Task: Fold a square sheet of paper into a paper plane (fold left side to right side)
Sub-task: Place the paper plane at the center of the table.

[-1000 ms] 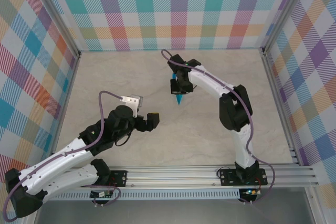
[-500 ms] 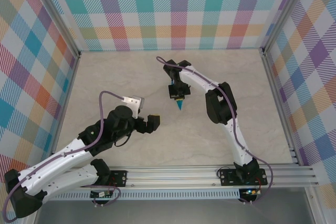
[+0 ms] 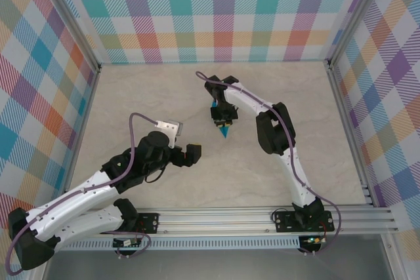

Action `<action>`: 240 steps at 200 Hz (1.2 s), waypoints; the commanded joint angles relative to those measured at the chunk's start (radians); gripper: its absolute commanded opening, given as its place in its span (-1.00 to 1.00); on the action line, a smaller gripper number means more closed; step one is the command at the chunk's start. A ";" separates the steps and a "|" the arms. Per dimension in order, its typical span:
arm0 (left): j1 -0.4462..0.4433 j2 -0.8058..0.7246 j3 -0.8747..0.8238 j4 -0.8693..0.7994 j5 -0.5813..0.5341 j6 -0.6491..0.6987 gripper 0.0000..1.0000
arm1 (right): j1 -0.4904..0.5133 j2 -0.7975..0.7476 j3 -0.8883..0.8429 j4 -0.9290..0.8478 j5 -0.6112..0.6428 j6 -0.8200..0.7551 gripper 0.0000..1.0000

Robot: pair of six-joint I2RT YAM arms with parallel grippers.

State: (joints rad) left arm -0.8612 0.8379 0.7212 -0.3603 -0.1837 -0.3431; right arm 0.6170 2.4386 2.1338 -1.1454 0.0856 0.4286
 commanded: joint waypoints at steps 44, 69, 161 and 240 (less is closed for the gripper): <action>0.004 0.008 0.013 0.008 -0.012 0.005 1.00 | 0.008 -0.028 0.016 -0.031 0.003 0.002 -0.54; 0.005 0.017 0.015 0.006 -0.032 -0.008 1.00 | 0.012 -0.065 0.015 -0.051 0.022 -0.003 -0.43; 0.198 0.009 0.000 0.003 -0.131 -0.181 1.00 | 0.031 -0.483 -0.272 0.019 0.126 -0.006 0.07; 0.487 0.111 -0.074 0.198 -0.517 -0.081 1.00 | -0.233 -1.245 -1.126 0.607 0.346 -0.148 1.00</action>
State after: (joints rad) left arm -0.3988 0.8936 0.6876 -0.2871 -0.4683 -0.4988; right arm 0.4877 1.2938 1.1900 -0.7601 0.3679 0.3569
